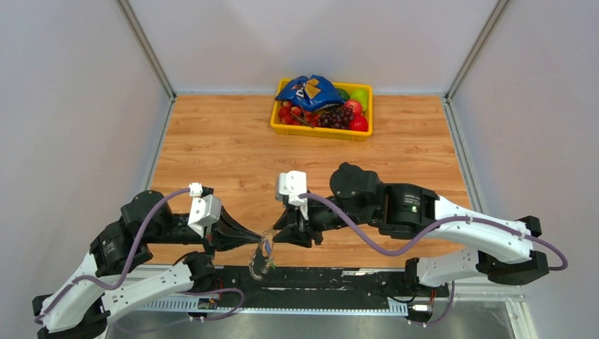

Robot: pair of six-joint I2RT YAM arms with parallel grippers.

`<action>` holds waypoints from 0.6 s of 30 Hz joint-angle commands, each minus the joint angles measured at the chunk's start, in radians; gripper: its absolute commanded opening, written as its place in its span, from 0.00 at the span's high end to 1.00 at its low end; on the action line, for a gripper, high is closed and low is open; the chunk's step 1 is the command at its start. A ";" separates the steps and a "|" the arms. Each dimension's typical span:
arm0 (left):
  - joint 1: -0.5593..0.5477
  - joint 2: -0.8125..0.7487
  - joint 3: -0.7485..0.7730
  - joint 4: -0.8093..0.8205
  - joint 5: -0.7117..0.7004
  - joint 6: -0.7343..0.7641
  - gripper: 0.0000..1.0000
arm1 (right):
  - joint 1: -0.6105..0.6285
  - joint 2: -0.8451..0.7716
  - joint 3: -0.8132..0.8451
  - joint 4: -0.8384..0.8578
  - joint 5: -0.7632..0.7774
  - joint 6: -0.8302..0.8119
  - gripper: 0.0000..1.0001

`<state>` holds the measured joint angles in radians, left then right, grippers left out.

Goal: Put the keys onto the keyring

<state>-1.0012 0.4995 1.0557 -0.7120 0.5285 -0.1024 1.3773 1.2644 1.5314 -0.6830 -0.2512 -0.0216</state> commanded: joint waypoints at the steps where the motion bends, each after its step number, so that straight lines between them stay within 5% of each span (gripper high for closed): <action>1: -0.002 -0.017 0.001 0.146 0.043 -0.017 1.00 | -0.004 -0.062 -0.019 0.113 0.049 0.016 0.68; 18: -0.001 -0.046 -0.008 0.235 0.065 -0.026 1.00 | -0.004 -0.027 -0.019 0.163 -0.029 0.015 0.70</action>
<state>-1.0012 0.4656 1.0458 -0.5568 0.5770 -0.1143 1.3773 1.2354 1.5108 -0.5705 -0.2451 -0.0200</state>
